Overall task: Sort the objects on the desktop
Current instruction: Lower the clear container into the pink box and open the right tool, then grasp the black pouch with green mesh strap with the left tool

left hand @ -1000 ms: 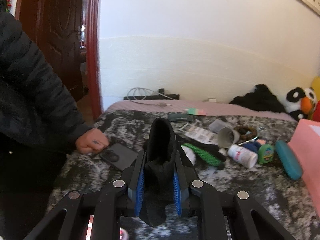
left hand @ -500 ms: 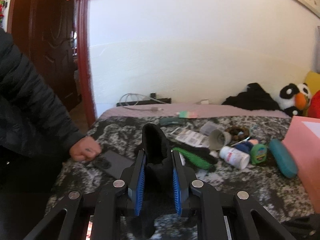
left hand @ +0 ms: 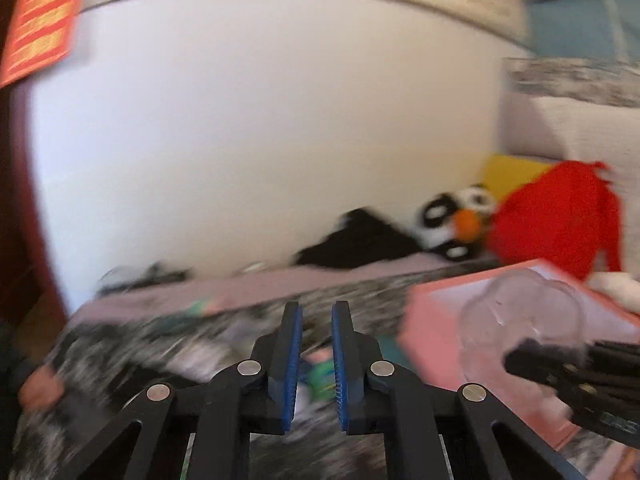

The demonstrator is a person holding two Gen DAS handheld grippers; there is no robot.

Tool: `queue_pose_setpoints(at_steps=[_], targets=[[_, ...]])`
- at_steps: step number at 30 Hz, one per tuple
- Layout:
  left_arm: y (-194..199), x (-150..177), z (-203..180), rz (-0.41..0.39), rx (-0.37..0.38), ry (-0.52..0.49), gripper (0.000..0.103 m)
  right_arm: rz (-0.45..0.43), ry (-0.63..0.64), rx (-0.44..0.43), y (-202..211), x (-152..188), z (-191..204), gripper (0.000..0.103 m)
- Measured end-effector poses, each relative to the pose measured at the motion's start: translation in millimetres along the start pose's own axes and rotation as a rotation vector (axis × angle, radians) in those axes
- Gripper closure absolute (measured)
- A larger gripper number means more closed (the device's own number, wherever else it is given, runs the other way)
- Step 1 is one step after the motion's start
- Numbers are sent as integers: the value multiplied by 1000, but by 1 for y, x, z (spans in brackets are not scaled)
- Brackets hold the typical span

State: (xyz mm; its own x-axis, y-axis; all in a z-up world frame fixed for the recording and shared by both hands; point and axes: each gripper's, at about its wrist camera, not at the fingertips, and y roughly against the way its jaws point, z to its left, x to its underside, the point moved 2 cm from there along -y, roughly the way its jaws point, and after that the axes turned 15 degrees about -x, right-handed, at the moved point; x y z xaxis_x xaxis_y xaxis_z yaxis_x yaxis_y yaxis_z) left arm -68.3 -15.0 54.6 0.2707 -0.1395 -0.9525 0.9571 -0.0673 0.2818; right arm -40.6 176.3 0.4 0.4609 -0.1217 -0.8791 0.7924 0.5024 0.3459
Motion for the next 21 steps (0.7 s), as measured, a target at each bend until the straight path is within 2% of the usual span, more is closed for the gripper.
queue_pose_setpoints(at_steps=[3,5,8,12,14,15,16,17,18,19,20,21], targets=[[-5,-26,-58,-20,71,-66,93,-65,-67,80,28,-15,-44,84],[-13,-33,-94,-16,106,-111,93,-77,-113,116,39,-19,-67,84],[-29,-30,-141,39,197,-135,93,-69,-157,191,50,-19,-100,84],[-51,-6,-195,146,312,-155,91,-13,-241,284,58,-11,-138,82],[-63,11,-216,219,322,-165,72,7,-282,360,63,-8,-153,73],[-71,18,-221,254,303,-161,65,41,-305,447,66,-6,-162,69],[-79,24,-224,286,275,-152,47,49,-316,483,69,-3,-168,60],[-86,29,-221,320,262,-118,28,52,-326,515,72,-2,-173,46],[-93,32,-216,356,257,-74,20,30,-336,525,78,-2,-178,37],[-96,35,-210,378,269,-33,13,-11,-343,513,85,-3,-179,19],[-96,36,-201,389,292,9,12,-51,-349,502,93,-4,-179,11],[-93,36,-192,382,291,28,12,-89,-350,490,99,-5,-179,11]])
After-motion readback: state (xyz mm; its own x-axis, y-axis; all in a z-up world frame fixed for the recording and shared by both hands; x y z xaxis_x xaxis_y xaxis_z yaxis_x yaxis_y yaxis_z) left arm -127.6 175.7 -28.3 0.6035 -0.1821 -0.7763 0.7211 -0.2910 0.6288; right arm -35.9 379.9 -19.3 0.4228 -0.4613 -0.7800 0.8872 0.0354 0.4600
